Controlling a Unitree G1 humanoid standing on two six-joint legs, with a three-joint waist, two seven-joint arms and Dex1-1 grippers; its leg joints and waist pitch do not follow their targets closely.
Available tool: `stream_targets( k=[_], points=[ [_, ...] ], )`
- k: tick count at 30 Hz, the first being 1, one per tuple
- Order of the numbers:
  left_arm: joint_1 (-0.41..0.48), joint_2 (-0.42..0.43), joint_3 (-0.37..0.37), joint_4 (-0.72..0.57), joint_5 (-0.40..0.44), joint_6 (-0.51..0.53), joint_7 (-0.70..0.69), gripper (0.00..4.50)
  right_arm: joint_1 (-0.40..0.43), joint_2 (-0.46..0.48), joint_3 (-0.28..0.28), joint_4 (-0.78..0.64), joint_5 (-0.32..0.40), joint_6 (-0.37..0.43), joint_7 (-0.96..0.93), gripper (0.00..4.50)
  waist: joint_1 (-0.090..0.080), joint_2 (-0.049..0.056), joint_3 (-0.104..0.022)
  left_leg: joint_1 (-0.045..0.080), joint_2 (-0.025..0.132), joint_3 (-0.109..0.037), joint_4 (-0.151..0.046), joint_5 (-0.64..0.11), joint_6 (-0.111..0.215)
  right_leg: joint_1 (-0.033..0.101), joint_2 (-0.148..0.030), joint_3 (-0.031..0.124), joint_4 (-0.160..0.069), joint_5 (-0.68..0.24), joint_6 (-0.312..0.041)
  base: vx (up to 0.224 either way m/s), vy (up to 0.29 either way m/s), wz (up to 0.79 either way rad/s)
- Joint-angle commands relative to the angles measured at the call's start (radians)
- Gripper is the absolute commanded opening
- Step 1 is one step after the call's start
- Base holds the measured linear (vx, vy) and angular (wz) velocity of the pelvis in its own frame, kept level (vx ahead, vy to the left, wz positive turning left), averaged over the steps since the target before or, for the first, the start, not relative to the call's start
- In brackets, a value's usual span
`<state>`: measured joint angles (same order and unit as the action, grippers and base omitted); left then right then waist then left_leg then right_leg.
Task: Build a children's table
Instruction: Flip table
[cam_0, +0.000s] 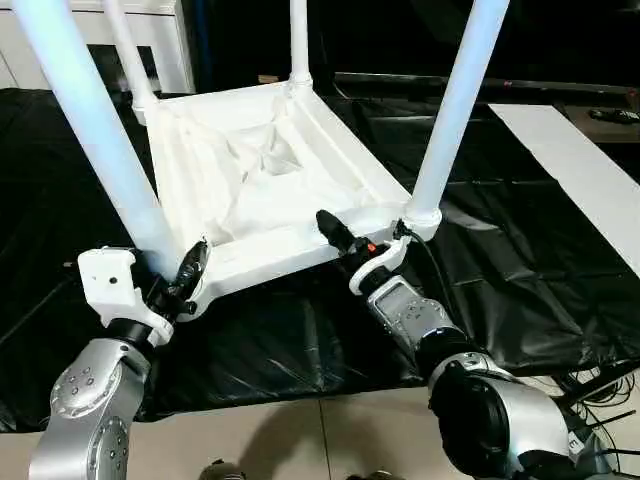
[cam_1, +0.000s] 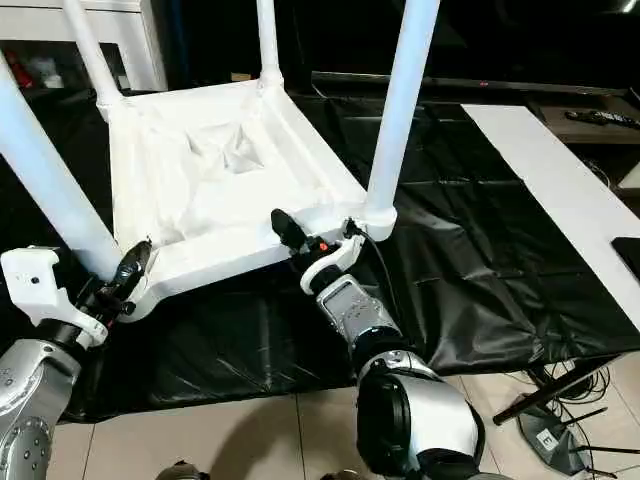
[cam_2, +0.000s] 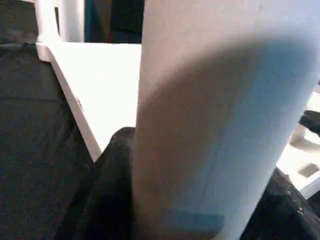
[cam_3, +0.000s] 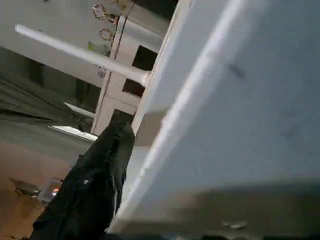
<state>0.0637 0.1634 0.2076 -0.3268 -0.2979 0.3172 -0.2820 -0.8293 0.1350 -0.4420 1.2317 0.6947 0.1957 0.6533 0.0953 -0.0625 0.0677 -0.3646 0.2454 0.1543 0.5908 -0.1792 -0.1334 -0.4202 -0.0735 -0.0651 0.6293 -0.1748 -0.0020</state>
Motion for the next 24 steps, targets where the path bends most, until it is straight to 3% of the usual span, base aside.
stream_targets(
  k=[1,5,7,10,13,15,18,19,24],
  points=[
    [-0.018,-0.010,-0.020,-0.004,-0.032,-0.016,-0.028,2.17,-0.070,0.053,-0.002,-0.021,-0.012,-0.048,-0.010,2.46,0.003,0.030,-0.080,0.007,-0.015,0.025,-0.065,-0.162,0.013,0.058,-0.041,0.031,-0.055,-0.075,-0.242,0.000,0.000,0.00],
    [-0.023,-0.004,-0.018,0.015,-0.022,-0.026,-0.022,2.17,-0.077,0.046,-0.009,-0.023,-0.018,-0.072,-0.016,2.32,0.003,0.032,-0.080,0.008,-0.015,0.025,-0.065,-0.167,0.016,0.058,-0.041,0.031,-0.056,-0.077,-0.240,0.000,0.000,0.00],
    [-0.018,0.013,-0.014,0.023,-0.062,-0.016,-0.076,2.72,-0.081,0.038,0.000,-0.035,-0.031,-0.090,-0.009,2.30,0.004,0.035,-0.080,0.008,-0.015,0.025,-0.064,-0.171,0.014,0.057,-0.041,0.031,-0.056,-0.083,-0.240,0.000,0.000,0.00],
    [0.016,0.064,0.001,0.016,-0.114,0.007,-0.165,2.85,-0.082,0.027,0.021,-0.061,-0.059,-0.119,-0.016,2.26,0.002,0.036,-0.081,0.007,-0.017,0.025,-0.064,-0.169,0.011,0.057,-0.040,0.031,-0.053,-0.075,-0.249,0.000,0.000,0.00],
    [0.044,0.133,0.049,0.035,-0.130,0.059,-0.201,3.26,-0.090,0.010,0.014,-0.088,-0.064,-0.163,-0.063,2.21,-0.002,0.037,-0.080,0.010,-0.016,0.025,-0.064,-0.175,0.010,0.056,-0.037,0.030,-0.051,-0.066,-0.254,0.000,0.000,0.00],
    [0.054,0.158,0.063,0.045,-0.124,0.063,-0.210,3.32,-0.095,0.003,0.004,-0.096,-0.057,-0.175,-0.082,2.20,-0.004,0.037,-0.077,0.010,-0.017,0.025,-0.066,-0.191,0.013,0.056,-0.037,0.031,-0.053,-0.095,-0.247,0.000,0.000,0.00],
    [0.092,0.245,0.051,0.037,-0.073,0.156,-0.214,3.68,-0.098,-0.021,-0.004,-0.125,-0.061,-0.206,-0.115,2.15,-0.002,0.039,-0.074,0.020,-0.015,0.026,-0.067,-0.228,0.006,0.046,-0.035,0.031,-0.055,-0.147,-0.226,0.000,0.000,0.00],
    [0.098,0.258,0.048,0.031,-0.071,0.176,-0.215,3.74,-0.097,-0.026,-0.003,-0.131,-0.064,-0.211,-0.119,2.13,-0.003,0.038,-0.072,0.017,-0.015,0.026,-0.069,-0.236,0.006,0.046,-0.034,0.032,-0.057,-0.158,-0.223,0.000,0.000,0.00],
    [0.121,0.311,-0.004,-0.002,-0.055,0.086,-0.308,3.82,-0.103,-0.062,-0.007,-0.169,-0.101,-0.269,-0.198,2.08,0.011,0.035,-0.073,0.018,-0.016,0.025,-0.072,-0.244,-0.007,0.045,-0.038,0.032,-0.060,-0.184,-0.202,0.000,0.000,0.00]
  ],
)
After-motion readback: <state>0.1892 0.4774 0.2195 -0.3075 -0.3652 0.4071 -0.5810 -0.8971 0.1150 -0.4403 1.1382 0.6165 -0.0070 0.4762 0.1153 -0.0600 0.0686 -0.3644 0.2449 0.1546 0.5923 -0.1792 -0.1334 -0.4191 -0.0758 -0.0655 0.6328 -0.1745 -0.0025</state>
